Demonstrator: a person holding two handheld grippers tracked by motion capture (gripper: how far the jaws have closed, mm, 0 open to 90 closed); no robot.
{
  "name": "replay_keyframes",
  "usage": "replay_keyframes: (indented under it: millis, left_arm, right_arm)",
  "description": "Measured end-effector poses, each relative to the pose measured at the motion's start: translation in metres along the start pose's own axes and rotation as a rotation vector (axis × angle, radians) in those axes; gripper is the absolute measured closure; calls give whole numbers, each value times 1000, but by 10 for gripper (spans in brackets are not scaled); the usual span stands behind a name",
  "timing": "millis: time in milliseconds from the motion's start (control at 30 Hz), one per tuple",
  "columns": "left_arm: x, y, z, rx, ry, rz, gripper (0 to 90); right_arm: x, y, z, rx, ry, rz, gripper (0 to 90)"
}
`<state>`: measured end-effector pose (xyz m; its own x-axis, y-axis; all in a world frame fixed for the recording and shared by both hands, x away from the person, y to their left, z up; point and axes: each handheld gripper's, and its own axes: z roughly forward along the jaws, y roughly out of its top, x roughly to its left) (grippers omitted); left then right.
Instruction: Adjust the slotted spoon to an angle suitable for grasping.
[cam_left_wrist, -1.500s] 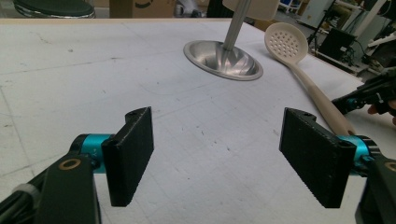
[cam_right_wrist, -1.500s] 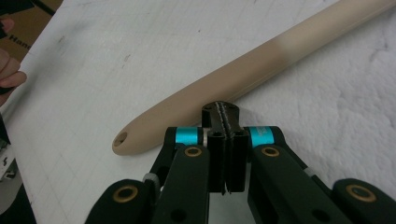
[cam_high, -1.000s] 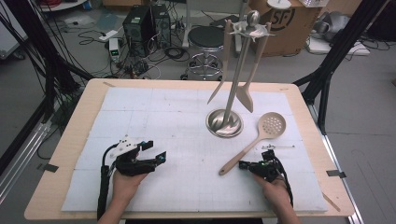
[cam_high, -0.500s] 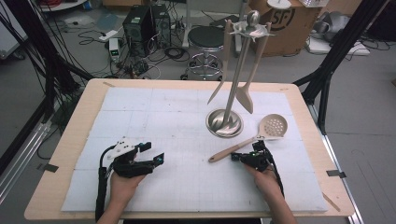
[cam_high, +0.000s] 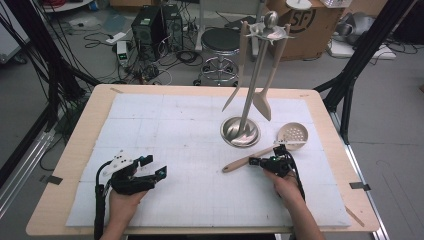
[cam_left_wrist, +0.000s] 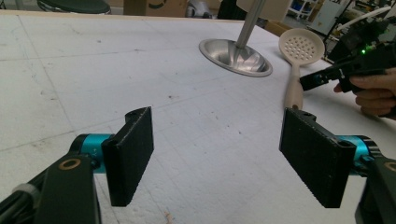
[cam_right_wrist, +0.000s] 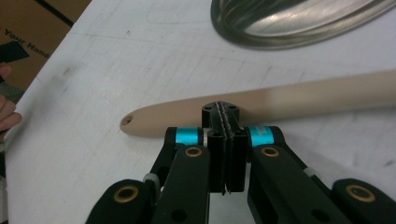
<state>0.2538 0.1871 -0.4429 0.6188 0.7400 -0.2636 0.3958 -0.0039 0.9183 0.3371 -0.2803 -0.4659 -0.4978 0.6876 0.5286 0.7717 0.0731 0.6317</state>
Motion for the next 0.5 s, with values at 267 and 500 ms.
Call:
replay_keyframes:
  millis: [267,500]
  left_arm:
    - [-3,-1,7,19,-21,6,268]
    - [-5,-1,6,23,-31,12,268]
  right_arm:
    - [-21,36,-6,-29,-84,33,900]
    - [-48,46,-2,-16,-156,109,900]
